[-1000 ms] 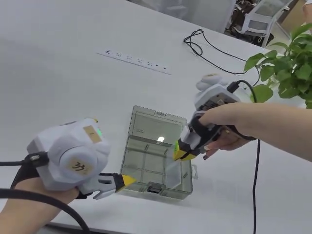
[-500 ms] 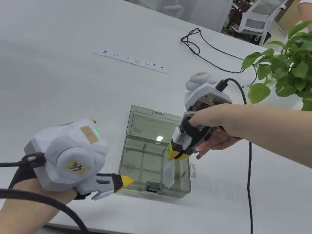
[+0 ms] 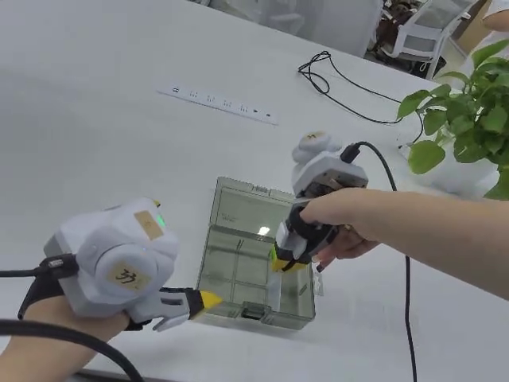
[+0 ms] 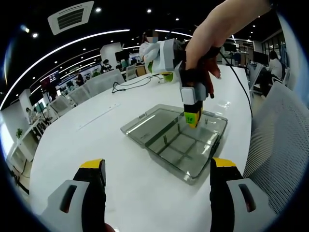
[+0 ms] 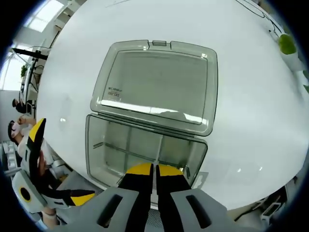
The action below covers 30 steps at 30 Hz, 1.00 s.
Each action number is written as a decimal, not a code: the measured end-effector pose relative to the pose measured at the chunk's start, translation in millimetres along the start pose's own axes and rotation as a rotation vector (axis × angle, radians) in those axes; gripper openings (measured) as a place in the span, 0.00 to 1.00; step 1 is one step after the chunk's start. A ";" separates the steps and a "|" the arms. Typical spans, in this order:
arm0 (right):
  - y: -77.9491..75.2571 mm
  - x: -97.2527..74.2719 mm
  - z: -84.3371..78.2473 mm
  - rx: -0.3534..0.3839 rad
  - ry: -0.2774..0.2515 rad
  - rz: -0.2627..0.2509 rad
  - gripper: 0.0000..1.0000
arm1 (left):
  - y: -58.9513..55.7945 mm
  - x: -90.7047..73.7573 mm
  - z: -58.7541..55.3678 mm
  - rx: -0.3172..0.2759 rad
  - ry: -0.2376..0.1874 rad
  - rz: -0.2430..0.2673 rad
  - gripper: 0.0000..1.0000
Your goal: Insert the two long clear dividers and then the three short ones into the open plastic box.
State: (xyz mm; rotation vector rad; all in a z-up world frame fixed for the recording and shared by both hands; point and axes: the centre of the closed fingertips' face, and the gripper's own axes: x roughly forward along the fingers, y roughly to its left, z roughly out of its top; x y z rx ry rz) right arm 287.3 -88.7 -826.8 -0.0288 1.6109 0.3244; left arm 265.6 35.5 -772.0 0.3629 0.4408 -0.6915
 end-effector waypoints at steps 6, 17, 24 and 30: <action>-0.2 -0.9 -0.2 -0.009 -0.003 0.008 0.03 | -2.5 0.7 -0.5 0.008 0.006 -0.008 0.91; 12.7 -3.7 0.9 -0.026 -0.029 0.093 0.18 | -2.4 1.3 -0.5 0.008 0.007 -0.008 0.91; 16.8 -5.9 7.1 -0.052 -0.076 0.112 0.42 | -2.8 1.5 -0.9 0.009 0.010 -0.010 0.91; 22.9 -6.6 9.0 -0.061 -0.125 0.156 0.64 | -3.3 1.4 -1.1 0.009 0.012 -0.012 0.91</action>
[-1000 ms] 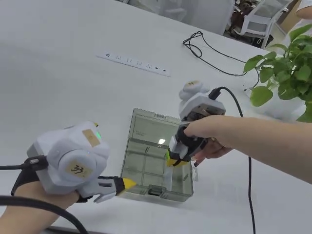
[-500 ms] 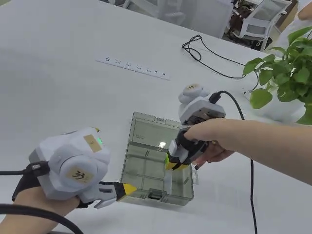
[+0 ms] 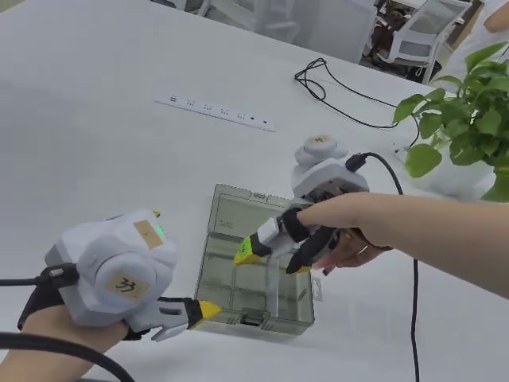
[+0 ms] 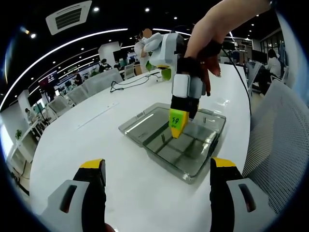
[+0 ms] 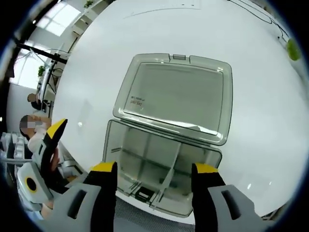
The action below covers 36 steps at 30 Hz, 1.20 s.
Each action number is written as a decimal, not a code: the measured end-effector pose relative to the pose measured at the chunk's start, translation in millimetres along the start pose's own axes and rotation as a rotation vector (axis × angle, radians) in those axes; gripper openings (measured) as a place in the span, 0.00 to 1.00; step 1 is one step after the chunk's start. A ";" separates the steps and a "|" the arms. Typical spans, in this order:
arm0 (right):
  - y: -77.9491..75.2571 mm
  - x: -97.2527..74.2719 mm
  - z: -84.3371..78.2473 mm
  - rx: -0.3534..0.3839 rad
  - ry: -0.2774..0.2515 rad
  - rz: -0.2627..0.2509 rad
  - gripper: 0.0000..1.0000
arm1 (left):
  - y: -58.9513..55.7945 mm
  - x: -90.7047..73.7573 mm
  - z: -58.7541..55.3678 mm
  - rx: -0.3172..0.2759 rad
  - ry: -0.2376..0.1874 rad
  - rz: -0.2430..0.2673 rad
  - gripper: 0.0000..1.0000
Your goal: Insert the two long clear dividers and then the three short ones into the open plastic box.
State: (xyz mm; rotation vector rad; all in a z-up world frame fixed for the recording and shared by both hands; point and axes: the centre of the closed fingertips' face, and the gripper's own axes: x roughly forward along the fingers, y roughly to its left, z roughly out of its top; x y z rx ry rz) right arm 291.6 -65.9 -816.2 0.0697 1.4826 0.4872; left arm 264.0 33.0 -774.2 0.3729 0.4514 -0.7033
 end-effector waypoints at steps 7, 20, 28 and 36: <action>5.2 -0.9 2.7 -0.034 -0.048 0.035 0.78 | -1.7 0.5 -0.9 0.004 0.004 -0.004 0.91; 24.0 -23.8 14.2 -0.035 -0.160 0.148 0.78 | -2.5 0.2 -2.5 -0.002 0.010 -0.006 0.92; 14.4 -48.9 32.9 -0.026 -0.345 0.182 0.77 | -4.8 0.4 -2.1 0.001 0.013 -0.010 0.92; -6.2 -66.4 31.7 -0.053 -0.489 0.172 0.83 | -7.5 1.5 -2.6 0.004 0.018 -0.017 0.92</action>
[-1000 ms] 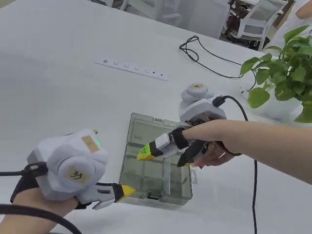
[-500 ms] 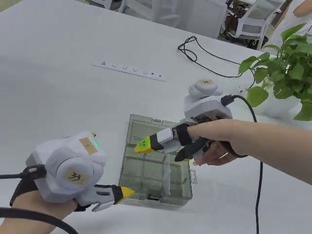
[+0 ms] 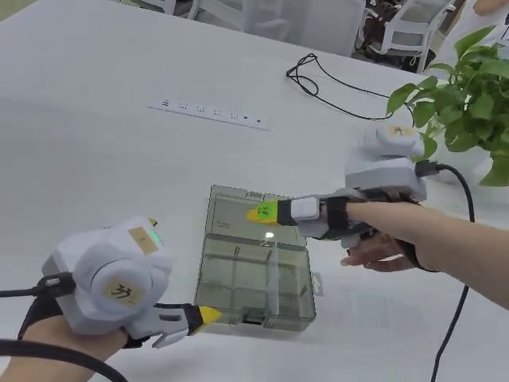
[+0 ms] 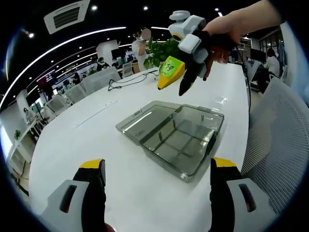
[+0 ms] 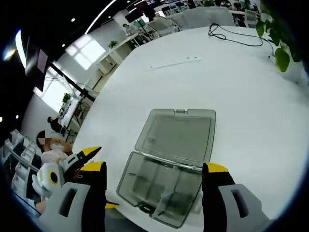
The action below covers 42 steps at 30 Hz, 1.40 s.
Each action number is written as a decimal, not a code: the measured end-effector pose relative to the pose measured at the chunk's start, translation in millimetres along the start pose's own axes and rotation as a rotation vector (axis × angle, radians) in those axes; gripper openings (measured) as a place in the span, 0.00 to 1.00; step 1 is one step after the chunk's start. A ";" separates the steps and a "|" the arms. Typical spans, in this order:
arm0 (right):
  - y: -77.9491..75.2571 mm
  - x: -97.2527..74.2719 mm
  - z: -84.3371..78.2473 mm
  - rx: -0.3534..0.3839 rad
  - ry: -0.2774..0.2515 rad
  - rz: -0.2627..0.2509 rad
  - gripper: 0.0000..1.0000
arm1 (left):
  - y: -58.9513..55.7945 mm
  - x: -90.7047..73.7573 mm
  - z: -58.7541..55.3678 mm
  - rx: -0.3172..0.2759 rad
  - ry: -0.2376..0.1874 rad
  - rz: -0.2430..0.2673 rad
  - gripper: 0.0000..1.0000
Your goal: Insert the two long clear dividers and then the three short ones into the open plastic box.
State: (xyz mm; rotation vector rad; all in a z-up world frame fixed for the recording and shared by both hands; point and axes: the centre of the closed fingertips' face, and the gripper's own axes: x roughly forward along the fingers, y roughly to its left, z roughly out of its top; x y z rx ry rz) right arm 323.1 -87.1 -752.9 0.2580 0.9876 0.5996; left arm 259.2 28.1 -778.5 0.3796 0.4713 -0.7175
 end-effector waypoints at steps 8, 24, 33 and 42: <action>5.1 -16.9 -1.6 -0.081 -0.152 0.009 0.98 | 0.3 -0.2 -1.4 -0.007 0.004 -0.007 0.91; -11.2 -42.6 -19.1 -0.290 -0.272 0.001 1.00 | 6.6 -2.3 -5.2 -0.119 -0.002 -0.016 0.92; -32.3 -59.2 -33.7 -0.328 -0.343 -0.014 1.00 | 20.9 -10.6 -8.0 -0.266 -0.011 0.010 0.92; -47.3 -67.9 -49.8 -0.358 -0.357 -0.023 1.00 | 60.8 -30.5 -44.6 -0.350 0.105 0.101 0.91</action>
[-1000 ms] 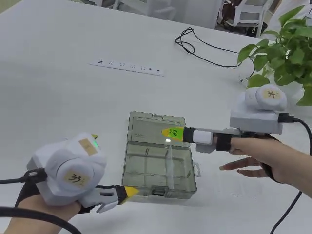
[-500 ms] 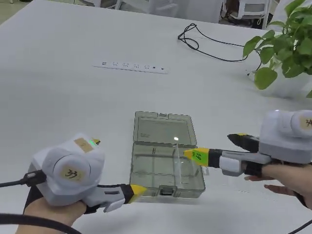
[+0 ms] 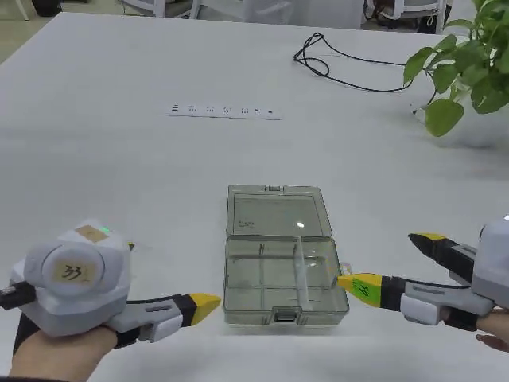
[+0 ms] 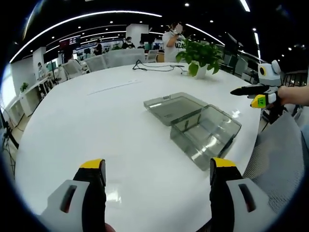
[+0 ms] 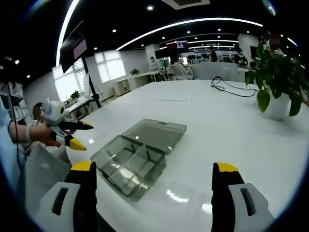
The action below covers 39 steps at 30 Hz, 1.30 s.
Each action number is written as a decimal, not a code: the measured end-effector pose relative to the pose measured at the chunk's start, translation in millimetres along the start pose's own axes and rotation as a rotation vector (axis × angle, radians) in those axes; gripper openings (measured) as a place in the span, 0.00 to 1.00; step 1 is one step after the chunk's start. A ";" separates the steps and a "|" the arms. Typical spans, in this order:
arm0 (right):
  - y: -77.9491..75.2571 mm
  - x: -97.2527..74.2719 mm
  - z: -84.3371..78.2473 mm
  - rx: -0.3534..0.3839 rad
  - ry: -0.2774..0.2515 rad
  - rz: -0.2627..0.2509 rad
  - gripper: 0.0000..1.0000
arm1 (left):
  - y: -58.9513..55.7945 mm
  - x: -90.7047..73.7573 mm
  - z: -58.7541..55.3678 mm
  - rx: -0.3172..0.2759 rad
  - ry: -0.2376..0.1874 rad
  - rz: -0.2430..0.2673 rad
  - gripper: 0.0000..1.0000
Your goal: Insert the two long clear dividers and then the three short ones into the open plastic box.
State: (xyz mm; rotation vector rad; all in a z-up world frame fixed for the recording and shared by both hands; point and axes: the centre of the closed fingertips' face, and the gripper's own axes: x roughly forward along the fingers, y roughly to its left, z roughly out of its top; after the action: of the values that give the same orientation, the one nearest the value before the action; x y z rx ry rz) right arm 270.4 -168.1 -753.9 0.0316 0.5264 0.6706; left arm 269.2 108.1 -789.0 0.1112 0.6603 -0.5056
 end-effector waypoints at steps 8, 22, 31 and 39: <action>5.2 -5.5 -3.8 -0.049 0.005 0.022 1.00 | 40.8 -6.5 -27.2 -0.053 0.133 0.073 0.87; 9.7 -16.0 -14.7 -0.090 0.013 0.027 1.00 | 54.4 2.2 -63.2 -0.019 0.321 0.080 0.73; 8.1 -19.8 -16.0 -0.082 0.013 0.012 1.00 | 61.4 7.0 -63.0 0.010 0.390 0.067 0.54; 7.2 -19.8 -20.5 -0.087 0.024 0.005 1.00 | 60.0 7.0 -64.0 0.016 0.428 0.059 0.45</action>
State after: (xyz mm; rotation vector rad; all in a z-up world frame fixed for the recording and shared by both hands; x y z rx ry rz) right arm 243.4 -177.1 -761.3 -0.0565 0.5197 0.6986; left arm 267.1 174.1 -847.3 0.2580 1.0684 -0.4329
